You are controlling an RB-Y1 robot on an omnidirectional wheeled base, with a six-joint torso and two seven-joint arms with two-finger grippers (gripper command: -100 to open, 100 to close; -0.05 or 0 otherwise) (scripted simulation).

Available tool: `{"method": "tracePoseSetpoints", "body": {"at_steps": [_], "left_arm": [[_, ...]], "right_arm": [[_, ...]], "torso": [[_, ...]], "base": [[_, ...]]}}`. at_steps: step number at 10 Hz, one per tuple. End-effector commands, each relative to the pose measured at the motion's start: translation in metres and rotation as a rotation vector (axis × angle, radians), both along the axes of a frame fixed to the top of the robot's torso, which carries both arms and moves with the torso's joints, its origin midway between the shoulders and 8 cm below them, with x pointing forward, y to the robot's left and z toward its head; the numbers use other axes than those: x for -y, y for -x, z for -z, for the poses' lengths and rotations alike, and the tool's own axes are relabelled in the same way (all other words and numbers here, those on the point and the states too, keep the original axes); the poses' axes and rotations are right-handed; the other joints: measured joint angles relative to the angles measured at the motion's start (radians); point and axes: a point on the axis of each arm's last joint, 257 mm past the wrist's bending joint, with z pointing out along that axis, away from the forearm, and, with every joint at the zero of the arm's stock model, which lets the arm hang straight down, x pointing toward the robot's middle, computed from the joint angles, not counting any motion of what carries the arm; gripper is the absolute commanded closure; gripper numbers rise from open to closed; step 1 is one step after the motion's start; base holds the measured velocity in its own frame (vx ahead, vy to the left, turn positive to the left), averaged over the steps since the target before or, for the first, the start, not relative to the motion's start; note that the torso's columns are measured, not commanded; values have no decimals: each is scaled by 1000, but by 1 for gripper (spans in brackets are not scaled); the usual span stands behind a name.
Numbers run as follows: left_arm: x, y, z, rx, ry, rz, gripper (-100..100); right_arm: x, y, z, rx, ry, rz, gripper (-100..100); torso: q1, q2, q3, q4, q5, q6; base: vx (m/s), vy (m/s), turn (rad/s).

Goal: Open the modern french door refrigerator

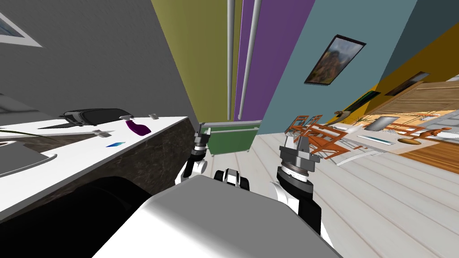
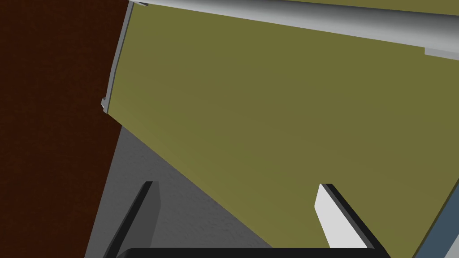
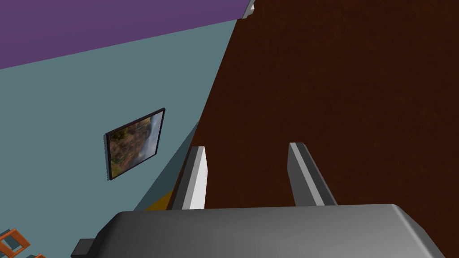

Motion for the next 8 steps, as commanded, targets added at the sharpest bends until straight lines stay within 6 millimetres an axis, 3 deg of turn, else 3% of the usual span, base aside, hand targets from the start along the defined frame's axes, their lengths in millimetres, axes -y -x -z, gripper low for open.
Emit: {"method": "tracePoseSetpoints", "body": {"at_steps": [1, 8], "left_arm": [[3, -5, 1, -31, -13, 29, -100], [3, -25, 13, -152, 31, 89, -100]], "right_arm": [[0, 0, 0, 0, 0, 0, 0], [0, 0, 0, 0, 0, 0, 0]], "torso": [[0, 1, -1, 1, 0, 0], [1, 3, 0, 2, 0, 0]], "base": [[62, -19, 38], [76, -26, 48]]}}
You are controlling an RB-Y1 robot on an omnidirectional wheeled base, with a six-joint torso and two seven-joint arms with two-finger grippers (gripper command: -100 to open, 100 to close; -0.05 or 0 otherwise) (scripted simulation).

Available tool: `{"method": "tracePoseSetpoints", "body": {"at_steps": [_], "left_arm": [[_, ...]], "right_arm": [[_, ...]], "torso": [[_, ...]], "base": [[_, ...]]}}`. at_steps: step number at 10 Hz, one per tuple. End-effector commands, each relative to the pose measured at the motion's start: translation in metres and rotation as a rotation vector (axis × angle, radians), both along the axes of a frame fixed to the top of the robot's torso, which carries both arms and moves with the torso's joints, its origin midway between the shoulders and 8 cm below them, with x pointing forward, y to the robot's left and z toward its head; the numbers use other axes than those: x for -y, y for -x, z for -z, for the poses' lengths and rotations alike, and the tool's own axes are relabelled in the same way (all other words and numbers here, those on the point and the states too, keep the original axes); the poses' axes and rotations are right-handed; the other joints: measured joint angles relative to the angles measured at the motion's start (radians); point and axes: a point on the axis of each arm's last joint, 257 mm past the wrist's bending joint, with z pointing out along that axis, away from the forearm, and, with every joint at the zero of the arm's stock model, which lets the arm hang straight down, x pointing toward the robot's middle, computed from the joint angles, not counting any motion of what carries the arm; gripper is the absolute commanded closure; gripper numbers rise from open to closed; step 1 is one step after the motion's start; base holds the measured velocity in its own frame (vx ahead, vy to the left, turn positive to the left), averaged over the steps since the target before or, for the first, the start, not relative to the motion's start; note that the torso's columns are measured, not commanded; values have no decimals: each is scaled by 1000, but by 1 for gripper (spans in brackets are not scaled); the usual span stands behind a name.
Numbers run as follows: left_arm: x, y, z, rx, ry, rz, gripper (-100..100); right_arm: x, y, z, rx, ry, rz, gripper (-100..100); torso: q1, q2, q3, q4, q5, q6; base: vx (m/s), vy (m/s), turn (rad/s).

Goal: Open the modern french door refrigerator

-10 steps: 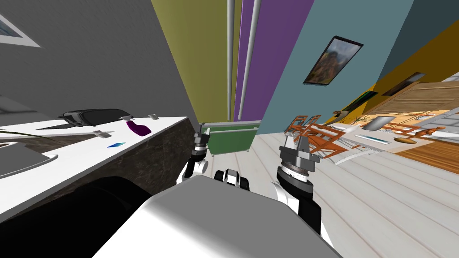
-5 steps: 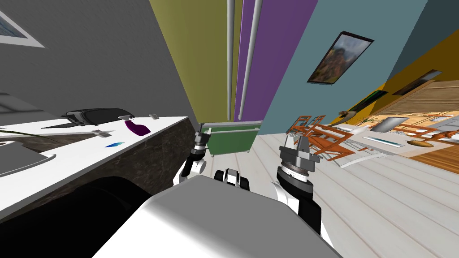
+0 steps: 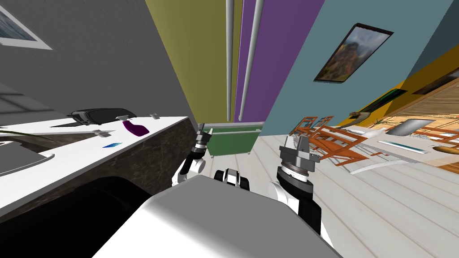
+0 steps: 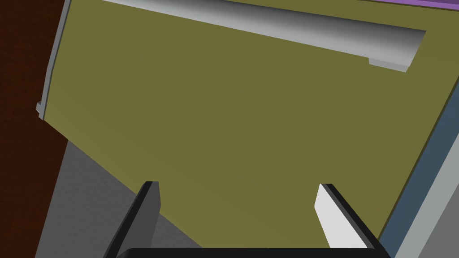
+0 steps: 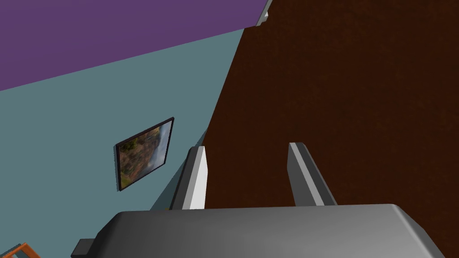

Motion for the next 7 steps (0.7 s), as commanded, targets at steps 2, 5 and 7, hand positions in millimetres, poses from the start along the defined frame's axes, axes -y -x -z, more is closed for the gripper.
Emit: {"method": "tracePoseSetpoints", "body": {"at_steps": [2, 5, 7], "left_arm": [[0, -11, 10, -73, 32, 27, -100], [0, -19, 19, -132, 57, 49, -100], [1, -23, 24, -161, 70, 60, -100]], "right_arm": [[0, 0, 0, 0, 0, 0, 0], [0, 0, 0, 0, 0, 0, 0], [0, 0, 0, 0, 0, 0, 0]], "torso": [[0, 1, 1, 0, 0, 0], [-1, 0, 0, 0, 0, 0], [-1, 0, 0, 0, 0, 0]], "base": [[74, -21, 53], [76, -26, 44], [71, -32, 54]]}}
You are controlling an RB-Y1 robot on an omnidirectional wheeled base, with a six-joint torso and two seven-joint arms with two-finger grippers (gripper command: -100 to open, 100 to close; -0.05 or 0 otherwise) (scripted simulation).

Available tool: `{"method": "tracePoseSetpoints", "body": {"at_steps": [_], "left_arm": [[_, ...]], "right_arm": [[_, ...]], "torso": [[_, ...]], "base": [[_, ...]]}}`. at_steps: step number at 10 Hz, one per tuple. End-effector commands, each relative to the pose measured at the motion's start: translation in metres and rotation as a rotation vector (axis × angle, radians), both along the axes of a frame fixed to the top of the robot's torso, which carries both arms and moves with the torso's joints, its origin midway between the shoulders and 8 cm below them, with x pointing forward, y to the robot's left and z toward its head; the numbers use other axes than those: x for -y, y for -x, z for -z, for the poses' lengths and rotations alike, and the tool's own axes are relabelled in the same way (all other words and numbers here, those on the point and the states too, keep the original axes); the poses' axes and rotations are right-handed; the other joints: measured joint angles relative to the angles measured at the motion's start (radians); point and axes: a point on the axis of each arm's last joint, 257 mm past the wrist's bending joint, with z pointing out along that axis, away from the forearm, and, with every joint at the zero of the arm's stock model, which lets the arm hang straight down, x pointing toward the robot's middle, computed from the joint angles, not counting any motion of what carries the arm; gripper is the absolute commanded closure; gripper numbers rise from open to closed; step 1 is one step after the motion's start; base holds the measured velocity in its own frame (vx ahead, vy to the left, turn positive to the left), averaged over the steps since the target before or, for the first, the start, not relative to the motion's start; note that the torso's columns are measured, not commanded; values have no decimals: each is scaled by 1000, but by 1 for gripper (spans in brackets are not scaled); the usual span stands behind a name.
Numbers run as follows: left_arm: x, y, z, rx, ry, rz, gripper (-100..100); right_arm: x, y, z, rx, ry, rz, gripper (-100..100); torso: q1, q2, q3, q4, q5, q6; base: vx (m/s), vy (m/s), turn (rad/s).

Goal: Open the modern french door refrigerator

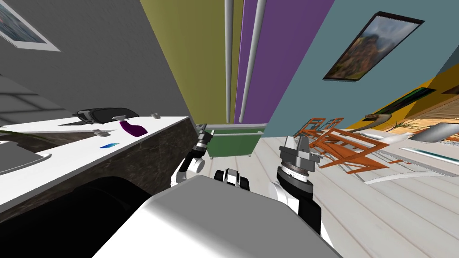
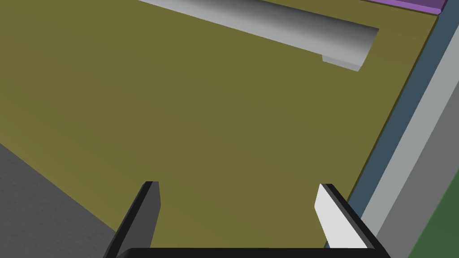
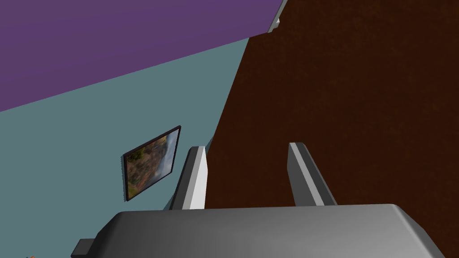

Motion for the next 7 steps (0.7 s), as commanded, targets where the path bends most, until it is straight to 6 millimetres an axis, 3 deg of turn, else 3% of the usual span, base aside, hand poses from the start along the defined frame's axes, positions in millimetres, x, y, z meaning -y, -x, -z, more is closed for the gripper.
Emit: {"method": "tracePoseSetpoints", "body": {"at_steps": [1, 7], "left_arm": [[1, -7, 8, -52, 23, 19, -100], [6, -20, 28, -175, 91, 66, -100]], "right_arm": [[0, 0, 0, 0, 0, 0, 0], [0, 0, 0, 0, 0, 0, 0]], "torso": [[1, 0, 0, 0, 0, 0], [0, 0, -1, 0, 0, 0]], "base": [[68, -27, 47], [78, -33, 50]]}}
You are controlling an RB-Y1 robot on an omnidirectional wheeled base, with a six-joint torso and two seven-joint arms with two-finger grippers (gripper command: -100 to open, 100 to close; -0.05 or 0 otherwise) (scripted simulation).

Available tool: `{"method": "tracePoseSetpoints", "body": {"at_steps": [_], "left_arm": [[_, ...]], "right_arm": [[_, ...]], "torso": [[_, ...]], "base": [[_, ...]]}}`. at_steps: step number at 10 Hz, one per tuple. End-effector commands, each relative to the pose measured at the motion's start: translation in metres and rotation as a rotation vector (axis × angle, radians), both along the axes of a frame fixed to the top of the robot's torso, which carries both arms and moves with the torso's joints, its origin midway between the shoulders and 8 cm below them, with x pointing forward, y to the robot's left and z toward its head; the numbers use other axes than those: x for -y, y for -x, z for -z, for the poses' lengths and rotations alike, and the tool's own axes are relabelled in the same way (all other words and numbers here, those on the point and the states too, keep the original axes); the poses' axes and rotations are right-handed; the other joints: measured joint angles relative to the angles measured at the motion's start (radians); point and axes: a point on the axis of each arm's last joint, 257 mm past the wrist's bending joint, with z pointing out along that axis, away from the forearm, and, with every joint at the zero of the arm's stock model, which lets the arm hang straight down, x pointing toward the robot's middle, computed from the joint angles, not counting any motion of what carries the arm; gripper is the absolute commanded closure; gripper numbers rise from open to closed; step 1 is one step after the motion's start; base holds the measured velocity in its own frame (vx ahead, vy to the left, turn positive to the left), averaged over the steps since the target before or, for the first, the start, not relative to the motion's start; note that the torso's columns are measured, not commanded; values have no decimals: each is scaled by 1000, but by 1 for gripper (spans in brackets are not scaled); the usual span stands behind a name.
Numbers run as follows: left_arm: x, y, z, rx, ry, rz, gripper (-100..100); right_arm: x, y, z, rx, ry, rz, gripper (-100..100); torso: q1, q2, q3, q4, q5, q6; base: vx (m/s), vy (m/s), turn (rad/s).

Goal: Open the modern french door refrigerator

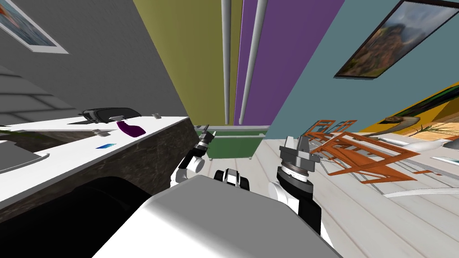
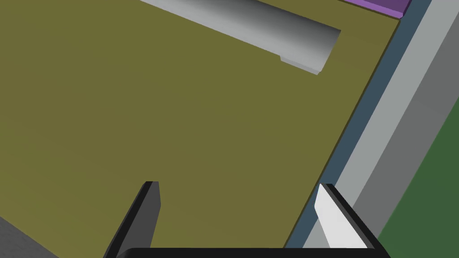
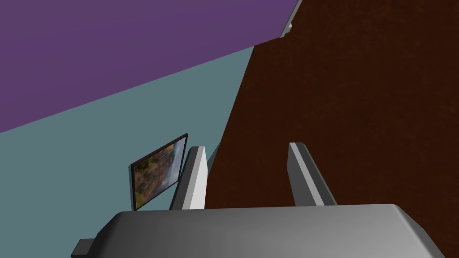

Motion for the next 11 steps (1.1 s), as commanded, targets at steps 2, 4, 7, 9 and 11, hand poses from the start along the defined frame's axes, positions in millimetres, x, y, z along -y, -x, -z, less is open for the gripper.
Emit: {"method": "tracePoseSetpoints", "body": {"at_steps": [2, 4, 7, 9, 11], "left_arm": [[2, -6, 14, -75, 40, 26, -100], [6, -10, 24, -128, 80, 49, -100], [10, -14, 38, -197, 121, 73, -100], [13, -16, 48, -242, 141, 85, -100], [16, -18, 56, -278, 161, 97, -100]], "right_arm": [[0, 0, 0, 0, 0, 0, 0], [0, 0, 0, 0, 0, 0, 0], [0, 0, 0, 0, 0, 0, 0], [0, 0, 0, 0, 0, 0, 0], [0, 0, 0, 0, 0, 0, 0]], "torso": [[0, 0, 0, 0, 0, 0], [0, 1, 1, 0, 0, 0], [0, 0, 0, 0, 0, 0], [0, 1, 1, 0, 0, 0], [-1, 0, 0, 0, 0, 0]], "base": [[77, -34, 57], [81, -38, 58], [85, -31, 56], [65, -38, 40], [76, -45, 60]]}}
